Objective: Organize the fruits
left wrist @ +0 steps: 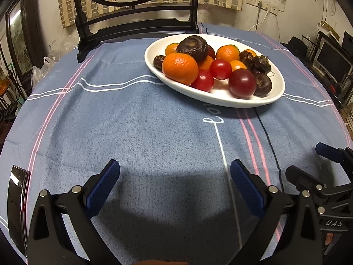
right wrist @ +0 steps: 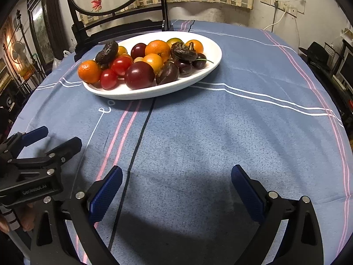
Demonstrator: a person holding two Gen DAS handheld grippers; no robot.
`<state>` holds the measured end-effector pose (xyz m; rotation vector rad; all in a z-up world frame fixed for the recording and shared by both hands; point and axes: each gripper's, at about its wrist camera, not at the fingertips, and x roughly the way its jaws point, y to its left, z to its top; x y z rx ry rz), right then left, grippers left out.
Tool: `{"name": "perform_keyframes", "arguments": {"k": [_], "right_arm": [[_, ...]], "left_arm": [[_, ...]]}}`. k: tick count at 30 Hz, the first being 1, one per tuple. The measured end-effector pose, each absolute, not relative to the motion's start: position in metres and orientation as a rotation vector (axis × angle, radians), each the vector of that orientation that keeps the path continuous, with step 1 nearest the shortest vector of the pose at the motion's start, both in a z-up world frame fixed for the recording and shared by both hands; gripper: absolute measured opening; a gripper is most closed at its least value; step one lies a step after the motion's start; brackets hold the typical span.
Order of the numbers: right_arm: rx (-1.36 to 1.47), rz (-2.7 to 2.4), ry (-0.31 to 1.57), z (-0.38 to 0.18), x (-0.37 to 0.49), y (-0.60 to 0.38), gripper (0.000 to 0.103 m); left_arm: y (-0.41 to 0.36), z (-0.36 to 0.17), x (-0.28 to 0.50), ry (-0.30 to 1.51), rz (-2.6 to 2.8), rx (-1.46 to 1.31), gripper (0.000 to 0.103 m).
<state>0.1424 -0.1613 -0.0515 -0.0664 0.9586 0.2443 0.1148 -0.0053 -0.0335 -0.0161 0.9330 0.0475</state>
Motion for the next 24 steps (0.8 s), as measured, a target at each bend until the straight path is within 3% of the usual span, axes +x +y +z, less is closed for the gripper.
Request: {"name": "perform_keyframes", "arguments": {"k": [24], "right_arm": [[-0.075,0.24,0.962,-0.0512,0.1425,-0.1599,0.1]], "left_arm": [[-0.0033,-0.0323,0.1144,0.936,0.044,-0.038,0.099]]}}
